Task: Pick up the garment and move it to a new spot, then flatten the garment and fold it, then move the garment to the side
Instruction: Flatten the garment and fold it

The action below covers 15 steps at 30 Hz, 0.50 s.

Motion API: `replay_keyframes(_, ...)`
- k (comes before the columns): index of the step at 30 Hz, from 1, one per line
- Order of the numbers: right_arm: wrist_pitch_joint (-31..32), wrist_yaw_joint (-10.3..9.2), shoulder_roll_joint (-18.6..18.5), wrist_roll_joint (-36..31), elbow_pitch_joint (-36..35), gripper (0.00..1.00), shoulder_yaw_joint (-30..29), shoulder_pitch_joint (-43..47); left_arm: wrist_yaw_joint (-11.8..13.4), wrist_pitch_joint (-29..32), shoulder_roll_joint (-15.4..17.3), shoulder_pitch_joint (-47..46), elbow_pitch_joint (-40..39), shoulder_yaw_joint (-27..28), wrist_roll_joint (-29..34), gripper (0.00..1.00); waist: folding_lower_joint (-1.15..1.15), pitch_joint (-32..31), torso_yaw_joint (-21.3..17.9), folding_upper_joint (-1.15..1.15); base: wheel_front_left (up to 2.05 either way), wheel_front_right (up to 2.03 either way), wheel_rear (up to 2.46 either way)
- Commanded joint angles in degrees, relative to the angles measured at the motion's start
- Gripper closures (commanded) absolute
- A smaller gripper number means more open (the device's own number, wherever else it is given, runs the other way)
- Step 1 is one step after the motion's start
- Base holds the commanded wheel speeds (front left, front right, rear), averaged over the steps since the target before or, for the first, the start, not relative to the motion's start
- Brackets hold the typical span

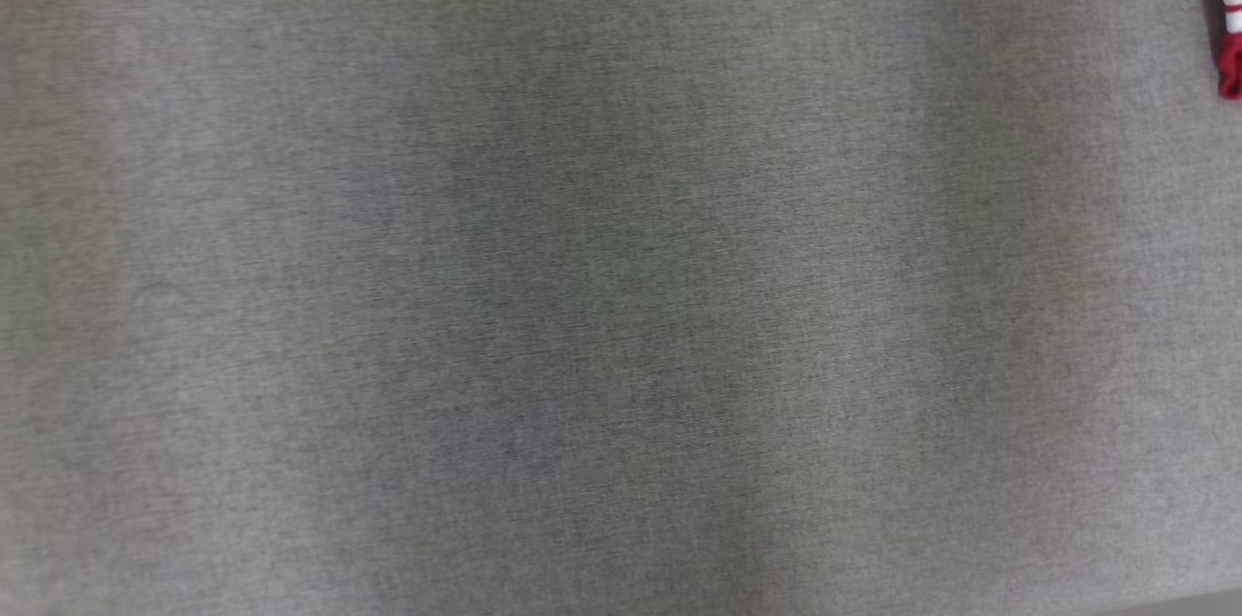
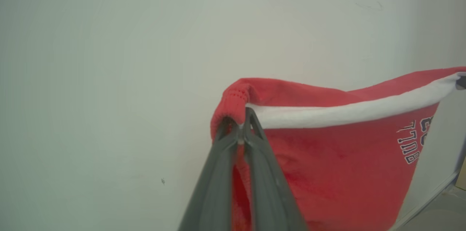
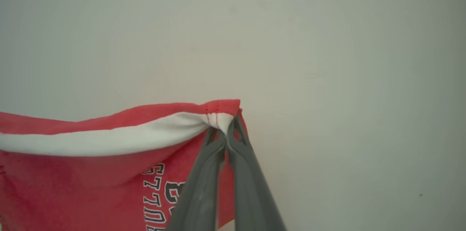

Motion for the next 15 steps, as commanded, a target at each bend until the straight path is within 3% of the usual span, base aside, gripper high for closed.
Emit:
replay_keyframes(1, -0.38, -0.17, 0.14, -0.59, 0.43, 1.00, 0.12, -0.46, 0.11, -0.32, -0.22, -0.95, 0.37, -0.18, -0.44, 1.00, -0.01, 0.53, -0.59, -0.01, 0.00, 0.00, 0.00)
replay_keyframes(15, -4.92, -0.17, 0.35, 2.78, 9.75, 1.00, 3.32, -3.23, 0.11, -2.78, -0.32, -4.55, 6.77, -8.26, -6.00, 1.00, -0.01, 1.82, -2.19, -0.01, 0.00, 0.00, 0.00)
